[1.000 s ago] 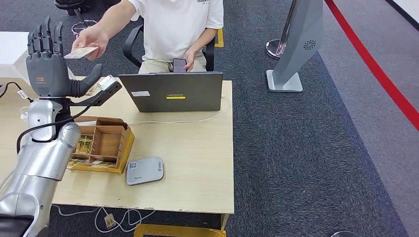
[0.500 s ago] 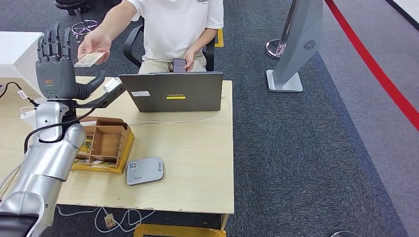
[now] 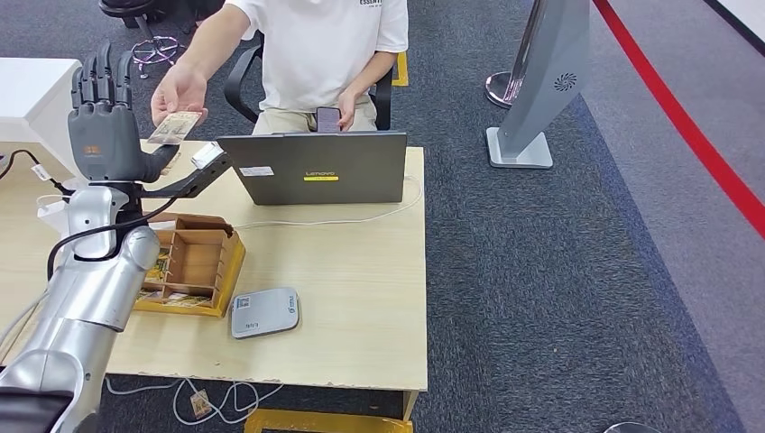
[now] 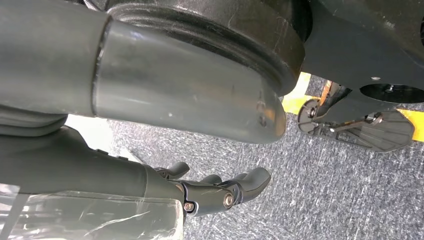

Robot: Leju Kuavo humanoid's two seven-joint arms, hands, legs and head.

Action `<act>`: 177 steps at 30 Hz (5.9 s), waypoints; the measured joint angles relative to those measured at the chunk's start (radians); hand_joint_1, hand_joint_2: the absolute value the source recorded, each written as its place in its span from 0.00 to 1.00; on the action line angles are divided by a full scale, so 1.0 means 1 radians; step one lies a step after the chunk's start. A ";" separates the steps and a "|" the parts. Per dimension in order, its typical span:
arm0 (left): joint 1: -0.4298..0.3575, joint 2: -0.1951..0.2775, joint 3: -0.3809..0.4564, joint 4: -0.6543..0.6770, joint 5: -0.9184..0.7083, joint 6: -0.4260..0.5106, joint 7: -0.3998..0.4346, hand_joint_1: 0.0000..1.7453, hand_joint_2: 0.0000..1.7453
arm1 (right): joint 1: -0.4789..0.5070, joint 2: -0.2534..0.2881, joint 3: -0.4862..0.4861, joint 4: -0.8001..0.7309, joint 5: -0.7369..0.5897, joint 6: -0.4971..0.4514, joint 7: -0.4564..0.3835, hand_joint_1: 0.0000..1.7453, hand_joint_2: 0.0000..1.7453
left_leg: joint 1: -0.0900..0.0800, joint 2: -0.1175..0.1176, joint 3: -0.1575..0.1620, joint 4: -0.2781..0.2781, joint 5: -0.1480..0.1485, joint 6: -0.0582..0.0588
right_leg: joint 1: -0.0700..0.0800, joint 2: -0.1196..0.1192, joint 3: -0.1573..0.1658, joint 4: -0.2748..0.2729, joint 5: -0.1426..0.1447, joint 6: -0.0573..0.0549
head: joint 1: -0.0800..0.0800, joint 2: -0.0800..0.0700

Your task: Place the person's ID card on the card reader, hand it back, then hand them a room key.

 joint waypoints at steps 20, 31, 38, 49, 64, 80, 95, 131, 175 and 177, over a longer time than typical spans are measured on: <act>0.009 -0.005 -0.021 0.000 0.007 -0.025 -0.024 1.00 1.00 | 0.000 0.000 -0.012 0.000 0.009 0.004 0.000 0.00 0.00 | 0.000 0.000 0.000 0.000 0.000 0.000 | 0.000 0.000 0.002 0.000 0.000 0.000 | 0.000 0.000; 0.008 -0.007 -0.041 0.000 0.011 -0.053 -0.030 1.00 1.00 | 0.000 0.000 -0.019 0.000 0.011 0.005 0.000 0.00 0.00 | 0.000 0.000 0.000 0.000 0.000 0.000 | 0.000 0.000 0.000 0.000 0.000 0.000 | 0.000 0.000; 0.026 -0.028 -0.073 -0.025 0.008 -0.057 -0.037 1.00 1.00 | 0.000 0.000 -0.024 0.000 0.021 0.006 0.000 0.00 0.00 | 0.000 0.000 0.000 0.000 0.000 0.000 | 0.000 0.000 0.002 0.000 0.000 0.000 | 0.000 0.000; 0.280 -0.062 -0.182 -0.364 -0.029 -0.069 -0.051 1.00 1.00 | 0.006 0.000 -0.053 0.000 0.017 -0.004 -0.004 0.00 0.00 | -0.002 0.002 0.000 0.000 -0.002 0.002 | -0.002 0.001 0.002 0.000 -0.001 0.001 | 0.000 0.000; 0.555 0.049 -0.298 -0.579 -0.122 -0.356 0.089 1.00 1.00 | 0.022 0.009 -0.118 0.000 -0.011 -0.025 0.000 0.00 0.00 | -0.002 0.001 0.000 0.000 -0.003 0.003 | -0.002 0.000 0.001 0.000 -0.004 0.003 | -0.001 0.000; 0.568 0.054 -0.323 -0.512 -0.125 -0.465 0.124 1.00 1.00 | 0.023 0.023 -0.139 0.000 -0.010 -0.032 0.001 0.00 0.00 | -0.002 0.001 0.000 0.000 -0.003 0.003 | -0.002 0.000 0.001 0.000 -0.004 0.003 | -0.001 0.000; 0.498 0.105 -0.386 -0.425 -0.047 -0.644 0.119 1.00 1.00 | 0.028 0.030 -0.185 0.000 -0.019 -0.032 0.012 0.00 0.00 | -0.002 0.001 0.000 0.000 -0.003 0.003 | -0.002 0.000 0.001 0.000 -0.003 0.003 | -0.001 0.000; -0.392 0.028 -0.266 0.227 -0.260 -0.221 0.162 1.00 1.00 | 0.007 0.032 -0.169 0.000 0.131 0.024 0.015 0.00 0.00 | -0.002 -0.001 -0.001 0.000 0.001 0.004 | -0.002 0.000 0.002 0.001 0.001 0.003 | 0.001 0.000; 0.711 0.160 -0.229 -0.686 -0.207 -0.160 0.121 0.00 1.00 | 0.022 0.041 -0.299 0.000 0.111 -0.015 0.000 0.00 0.00 | -0.003 0.002 0.000 0.000 -0.006 0.003 | -0.003 0.000 0.001 0.001 -0.006 0.002 | 0.000 0.000; 0.721 0.160 -0.209 -0.684 -0.207 -0.172 0.128 0.00 1.00 | 0.022 0.041 -0.301 0.000 0.118 -0.014 0.000 0.00 0.00 | -0.003 0.002 0.000 0.000 -0.006 0.003 | -0.003 0.000 0.001 0.001 -0.006 0.002 | 0.000 0.000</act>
